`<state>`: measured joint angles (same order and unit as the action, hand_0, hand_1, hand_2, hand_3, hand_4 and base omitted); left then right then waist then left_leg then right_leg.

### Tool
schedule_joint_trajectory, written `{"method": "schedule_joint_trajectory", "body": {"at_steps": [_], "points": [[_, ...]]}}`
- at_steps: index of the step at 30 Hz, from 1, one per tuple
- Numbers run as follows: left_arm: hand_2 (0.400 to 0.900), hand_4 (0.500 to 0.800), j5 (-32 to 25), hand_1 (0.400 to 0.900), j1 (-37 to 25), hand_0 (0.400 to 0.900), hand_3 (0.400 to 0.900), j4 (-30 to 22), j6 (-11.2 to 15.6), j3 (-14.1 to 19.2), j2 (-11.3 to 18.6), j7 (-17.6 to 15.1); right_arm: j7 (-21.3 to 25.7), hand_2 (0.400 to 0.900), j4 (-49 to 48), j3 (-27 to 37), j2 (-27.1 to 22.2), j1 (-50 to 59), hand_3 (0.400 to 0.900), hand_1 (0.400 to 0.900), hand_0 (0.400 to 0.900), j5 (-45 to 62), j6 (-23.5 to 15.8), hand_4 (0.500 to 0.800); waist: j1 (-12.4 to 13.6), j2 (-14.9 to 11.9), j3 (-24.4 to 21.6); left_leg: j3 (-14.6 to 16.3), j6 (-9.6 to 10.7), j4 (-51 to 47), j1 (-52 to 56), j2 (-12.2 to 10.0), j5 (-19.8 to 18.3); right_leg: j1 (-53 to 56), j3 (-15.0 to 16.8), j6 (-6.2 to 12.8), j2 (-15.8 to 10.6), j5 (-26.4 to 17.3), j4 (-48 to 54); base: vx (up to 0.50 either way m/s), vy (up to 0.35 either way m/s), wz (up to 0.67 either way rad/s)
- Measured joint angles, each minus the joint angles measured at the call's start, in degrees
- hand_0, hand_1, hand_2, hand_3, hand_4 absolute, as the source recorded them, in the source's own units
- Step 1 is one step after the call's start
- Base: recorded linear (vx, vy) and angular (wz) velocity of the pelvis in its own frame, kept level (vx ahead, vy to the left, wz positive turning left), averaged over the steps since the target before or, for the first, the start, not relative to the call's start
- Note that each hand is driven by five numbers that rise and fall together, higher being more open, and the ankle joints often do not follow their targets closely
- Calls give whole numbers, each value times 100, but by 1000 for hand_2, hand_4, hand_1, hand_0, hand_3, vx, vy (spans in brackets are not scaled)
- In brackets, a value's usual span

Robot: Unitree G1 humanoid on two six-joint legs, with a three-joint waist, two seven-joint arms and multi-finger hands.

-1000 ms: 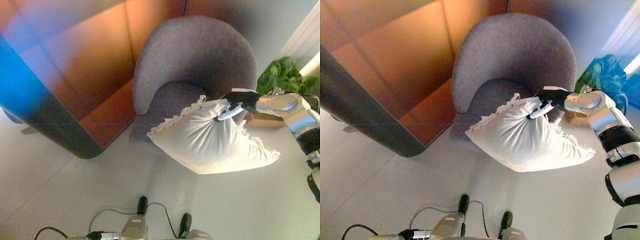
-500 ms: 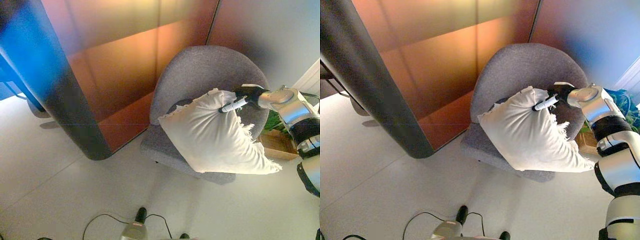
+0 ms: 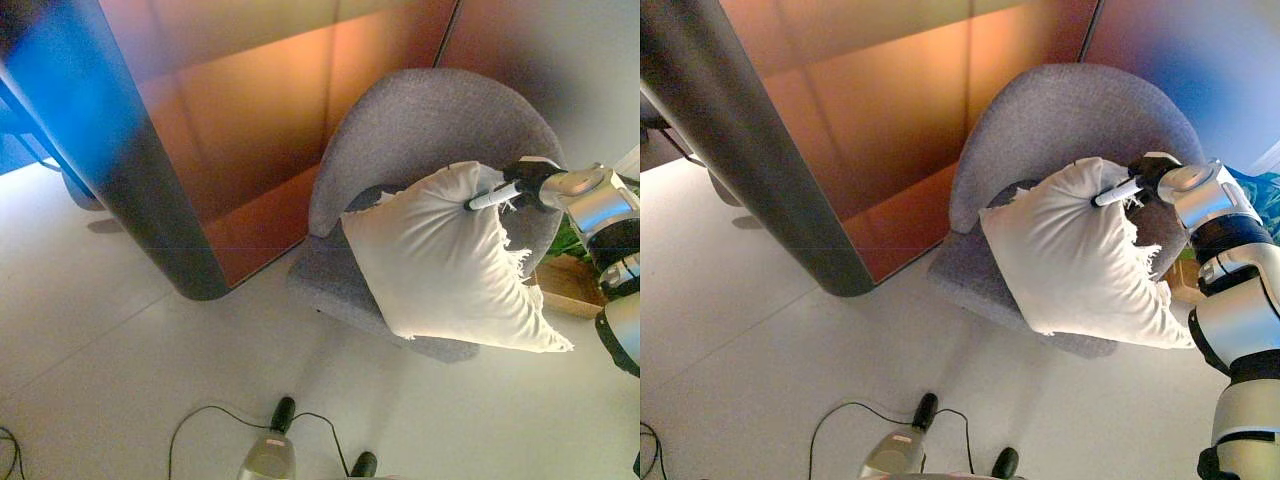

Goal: Pick up the pillow and put it on the sofa.

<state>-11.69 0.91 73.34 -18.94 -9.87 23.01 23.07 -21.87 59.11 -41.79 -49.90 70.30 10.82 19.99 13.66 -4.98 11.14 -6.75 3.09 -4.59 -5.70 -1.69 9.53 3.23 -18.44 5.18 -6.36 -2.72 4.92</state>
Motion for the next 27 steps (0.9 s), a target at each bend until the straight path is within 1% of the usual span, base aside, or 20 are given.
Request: {"method": "schedule_joint_trajectory", "body": {"at_steps": [2,3,10,15,18,21,27], "points": [[900,800,-4,900,-26,900,900,-1,7,-1,14,0,15,400,90,-89,-6,193,400,400,400,98,-2,500,-1,-46,85,0,2,0,-37,-1,1,-36,0,0,1,0,0,24,-12,3],[900,800,-27,900,-46,900,900,-4,12,-1,19,-2,19,900,148,-89,-10,281,900,900,900,134,-1,800,6,-61,148,-2,2,0,-41,0,1,-37,-1,0,1,0,0,18,3,4],[900,800,-55,900,-108,900,900,-60,48,-1,45,-1,163,900,491,-89,-79,711,900,900,900,208,81,800,86,-94,317,-59,2,1,-141,22,2,-96,32,-1,-4,9,2,11,3,3],[900,800,-55,900,-113,900,900,-67,164,-2,124,20,165,900,729,-89,-158,1134,900,900,900,248,78,800,84,-85,372,-60,5,0,-137,21,3,-94,32,0,-5,9,3,-12,-7,-3],[900,800,-54,900,-116,900,900,-70,230,-2,189,73,165,900,787,-89,-302,1356,900,900,900,247,67,800,84,-84,372,-53,7,0,-132,20,2,-91,38,-1,-6,9,4,-26,-4,-4],[900,800,-55,900,-117,900,900,-77,282,-16,197,91,165,900,838,-89,-387,1475,900,900,900,247,60,800,78,-84,372,-41,7,0,-126,18,2,-93,52,-1,-8,8,3,-30,-7,-4],[900,800,-63,900,-126,900,900,-133,290,-21,197,174,146,900,856,-89,-487,1485,900,900,900,246,52,800,66,-83,371,-20,7,0,-122,15,1,-100,72,-2,-8,7,2,-7,-2,-1]]}}
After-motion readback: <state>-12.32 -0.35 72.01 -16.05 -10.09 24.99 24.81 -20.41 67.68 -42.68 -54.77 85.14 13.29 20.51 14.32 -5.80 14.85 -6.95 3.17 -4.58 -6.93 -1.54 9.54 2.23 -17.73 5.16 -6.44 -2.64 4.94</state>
